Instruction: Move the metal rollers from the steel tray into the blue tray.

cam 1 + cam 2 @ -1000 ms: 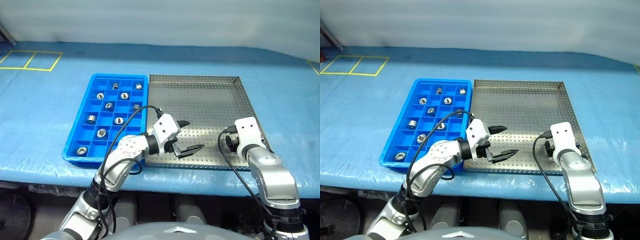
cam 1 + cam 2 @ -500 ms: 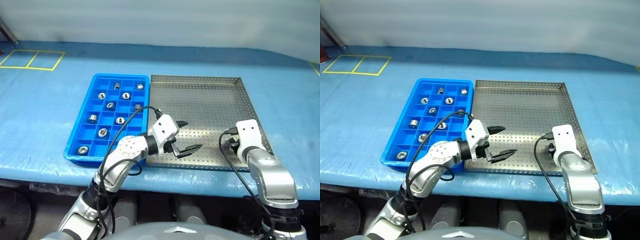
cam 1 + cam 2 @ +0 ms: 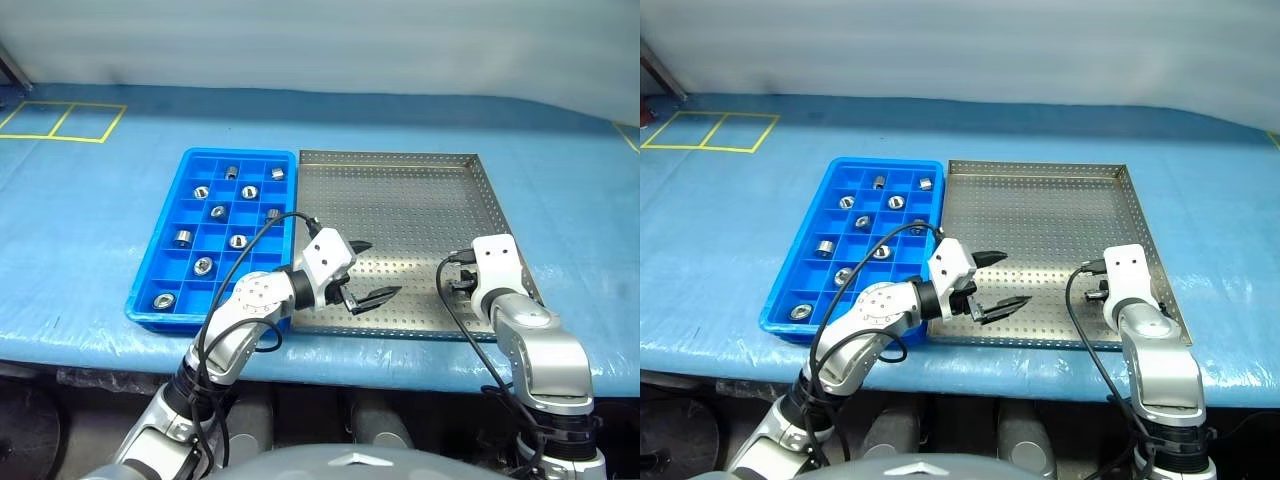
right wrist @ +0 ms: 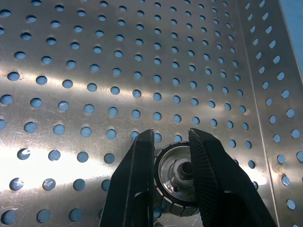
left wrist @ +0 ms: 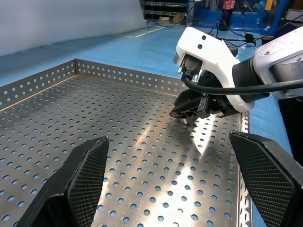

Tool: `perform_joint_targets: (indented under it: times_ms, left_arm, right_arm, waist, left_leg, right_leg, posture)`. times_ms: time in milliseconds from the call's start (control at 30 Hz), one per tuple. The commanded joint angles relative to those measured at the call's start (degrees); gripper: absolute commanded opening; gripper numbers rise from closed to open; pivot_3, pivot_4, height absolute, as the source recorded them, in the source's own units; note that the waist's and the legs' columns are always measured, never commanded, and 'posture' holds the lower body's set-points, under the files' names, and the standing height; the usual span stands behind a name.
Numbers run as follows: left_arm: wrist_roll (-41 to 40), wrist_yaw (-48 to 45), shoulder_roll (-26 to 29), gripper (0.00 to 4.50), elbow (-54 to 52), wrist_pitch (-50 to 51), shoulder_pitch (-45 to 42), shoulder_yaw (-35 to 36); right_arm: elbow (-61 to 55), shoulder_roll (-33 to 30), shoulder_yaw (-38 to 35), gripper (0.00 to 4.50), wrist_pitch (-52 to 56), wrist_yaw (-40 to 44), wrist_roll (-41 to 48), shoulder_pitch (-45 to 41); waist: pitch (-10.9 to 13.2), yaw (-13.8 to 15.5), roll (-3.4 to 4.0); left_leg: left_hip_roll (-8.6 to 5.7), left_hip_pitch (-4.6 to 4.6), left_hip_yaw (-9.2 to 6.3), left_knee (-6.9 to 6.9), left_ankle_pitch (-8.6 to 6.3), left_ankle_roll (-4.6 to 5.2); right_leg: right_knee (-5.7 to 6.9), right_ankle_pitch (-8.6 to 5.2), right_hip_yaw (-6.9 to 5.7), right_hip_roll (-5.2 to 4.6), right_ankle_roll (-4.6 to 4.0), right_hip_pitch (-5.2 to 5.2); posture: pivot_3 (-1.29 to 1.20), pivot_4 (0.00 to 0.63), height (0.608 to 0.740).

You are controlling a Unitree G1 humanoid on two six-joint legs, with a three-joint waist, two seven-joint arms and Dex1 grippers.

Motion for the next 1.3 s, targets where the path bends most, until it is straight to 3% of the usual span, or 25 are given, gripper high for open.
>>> perform_joint_targets:
  times_ms: [33, 333, 633, 733, 833, 1100, 1300]
  left_arm:
    - [-0.05, 0.18, -0.13, 4.45, -1.95, -0.4, -0.05, 0.49]
    - [-0.15, 0.97, -0.02, 4.45, -2.09, -0.26, 0.38, 1.2]
    - [0.68, 5.22, 2.39, 4.45, -7.98, 2.47, 3.55, 4.78]
    - [3.67, 10.97, 3.53, 4.45, -13.55, 5.03, 5.35, 7.45]
    - [6.33, 22.07, -1.03, 4.45, -18.82, 9.66, 5.71, 14.7]
    - [18.09, 33.27, 1.36, 4.45, -28.94, 24.97, 5.24, 17.94]
    - [21.19, 35.01, 2.48, 4.45, -31.45, 32.39, 6.14, 17.16]
  right_arm:
    - [-1.63, 0.43, 0.41, 0.77, -0.25, 0.83, 0.94, -0.77]
    - [-7.96, 2.69, -0.34, 0.77, -1.16, 2.6, 4.65, -5.96]
    - [-11.5, 6.49, 3.46, 0.77, -1.79, 7.32, 11.96, -10.1]
    - [-10.65, 8.09, 7.58, 0.77, -3.38, 10.46, 15.39, -11.13]
    - [-7.06, 8.88, 13.41, 0.77, -7.42, 13.64, 16.73, -13.2]
    - [4.1, 11.85, 22.75, 0.77, -17.23, 19.82, 17.44, -21.51]
    - [9.9, 12.07, 25.75, 0.77, -20.47, 21.52, 16.49, -22.67]
  waist:
    - [0.0, -0.04, 0.0]
    - [-0.01, -0.03, 0.04]
    - [-0.01, -0.02, 0.04]
    - [-0.01, 0.09, 0.04]
    - [0.0, 0.65, 0.02]
    - [0.04, 4.53, -0.05]
    - [0.05, 7.94, -0.07]
  left_leg:
    - [0.0, 0.0, 0.0, 0.0, 0.0, 0.0]
    - [-0.01, -0.05, 0.01, -0.01, 0.0, 0.0]
    - [0.0, -0.07, -0.02, -0.06, 0.0, 0.0]
    - [0.05, -0.06, -0.03, -0.09, 0.0, 0.0]
    - [0.05, -0.04, -0.07, -0.09, 0.0, 0.0]
    - [0.02, -0.06, -0.22, -0.13, 0.03, -0.01]
    - [0.02, -0.09, -0.35, -0.21, 0.04, -0.06]
  right_leg:
    - [0.0, 0.0, 0.0, 0.0, 0.0, 0.0]
    - [0.01, 0.0, 0.02, 0.01, 0.0, -0.07]
    - [0.02, 0.0, 0.02, 0.01, 0.0, -0.1]
    - [0.03, 0.0, 0.0, 0.03, -0.01, -0.11]
    - [0.03, 0.0, -0.03, 0.04, -0.02, -0.09]
    - [0.03, 0.14, -0.16, 0.08, 0.2, -0.06]
    - [0.02, 0.11, -0.3, 0.07, 0.15, -0.1]
  posture:
    - [0.06, 0.15, 0.74]
    - [0.06, 0.15, 0.74]
    - [0.1, 0.15, 0.74]
    - [0.14, 0.15, 0.74]
    - [0.22, 0.15, 0.74]
    - [0.38, 0.15, 0.74]
    - [0.43, 0.15, 0.74]
